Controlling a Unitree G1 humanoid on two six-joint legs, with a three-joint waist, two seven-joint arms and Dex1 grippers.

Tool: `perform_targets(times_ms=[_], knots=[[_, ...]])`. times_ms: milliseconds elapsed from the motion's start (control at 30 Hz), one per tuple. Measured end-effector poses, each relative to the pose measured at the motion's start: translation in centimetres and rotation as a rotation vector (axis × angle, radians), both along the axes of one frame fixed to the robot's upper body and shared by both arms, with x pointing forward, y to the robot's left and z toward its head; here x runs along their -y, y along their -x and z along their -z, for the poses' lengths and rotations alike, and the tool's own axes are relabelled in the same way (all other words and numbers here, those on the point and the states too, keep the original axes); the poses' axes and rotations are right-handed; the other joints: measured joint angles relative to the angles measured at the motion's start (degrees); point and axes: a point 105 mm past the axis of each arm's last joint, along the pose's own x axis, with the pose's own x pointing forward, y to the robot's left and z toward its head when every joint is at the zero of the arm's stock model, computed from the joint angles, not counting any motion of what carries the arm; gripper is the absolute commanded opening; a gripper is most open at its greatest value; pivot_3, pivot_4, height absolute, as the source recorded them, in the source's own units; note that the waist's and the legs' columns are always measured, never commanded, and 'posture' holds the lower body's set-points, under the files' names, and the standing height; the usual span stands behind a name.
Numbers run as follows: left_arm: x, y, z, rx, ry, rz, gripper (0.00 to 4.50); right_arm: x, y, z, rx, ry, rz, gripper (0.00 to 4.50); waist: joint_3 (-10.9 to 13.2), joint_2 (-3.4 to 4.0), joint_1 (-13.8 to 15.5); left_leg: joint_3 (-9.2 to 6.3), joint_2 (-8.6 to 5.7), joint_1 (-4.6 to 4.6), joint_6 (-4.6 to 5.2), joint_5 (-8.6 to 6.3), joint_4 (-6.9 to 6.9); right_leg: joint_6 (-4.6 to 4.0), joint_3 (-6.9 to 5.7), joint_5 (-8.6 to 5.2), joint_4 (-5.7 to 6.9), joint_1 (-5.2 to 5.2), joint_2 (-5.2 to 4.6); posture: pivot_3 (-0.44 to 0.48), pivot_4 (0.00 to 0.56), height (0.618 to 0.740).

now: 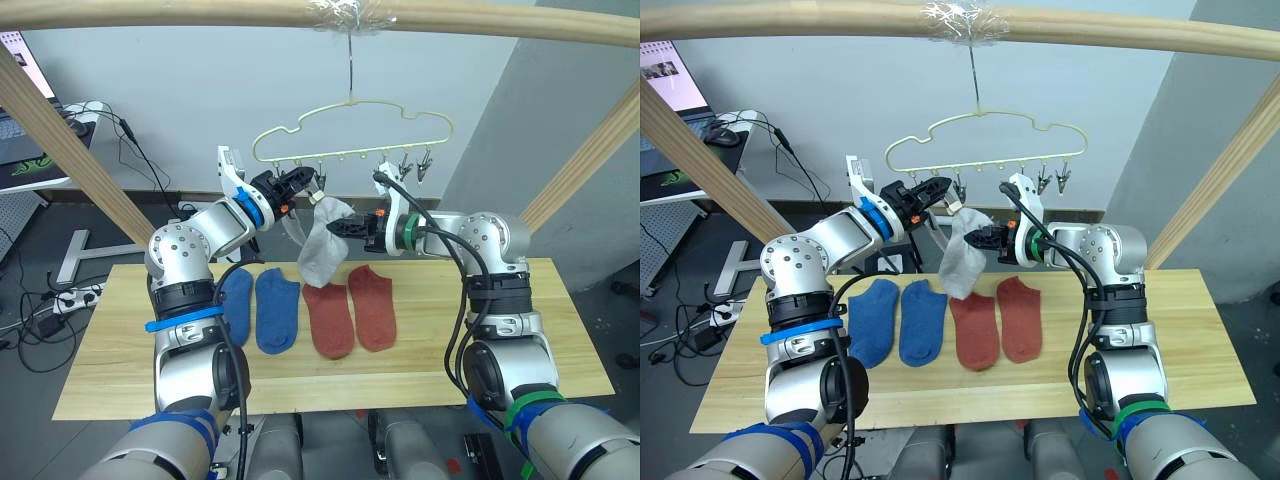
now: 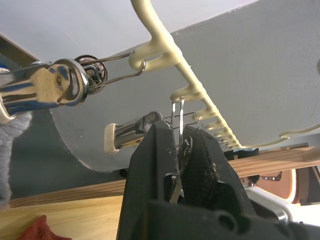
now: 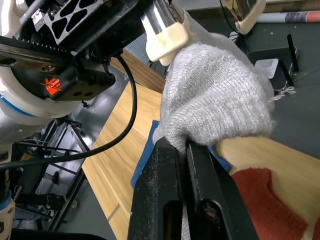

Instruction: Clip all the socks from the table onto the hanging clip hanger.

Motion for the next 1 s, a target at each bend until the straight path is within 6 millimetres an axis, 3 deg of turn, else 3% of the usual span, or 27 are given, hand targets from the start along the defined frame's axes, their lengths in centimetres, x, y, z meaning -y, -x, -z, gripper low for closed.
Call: perform_targets(times_ms=[1000], knots=[[0.2, 0.1, 0.6, -0.011, -0.005, 0.005, 0.23, -1.5, -0.9, -1.5, 0.030, -0.022, -0.031, 0.01, 0.0, 0.00, 0.1, 0.00, 0.00, -0.01, 0.00, 0.00, -0.02, 0.00, 0.00, 0.00, 0.00, -0.01, 0.00, 0.075, 0.157, 0.740]])
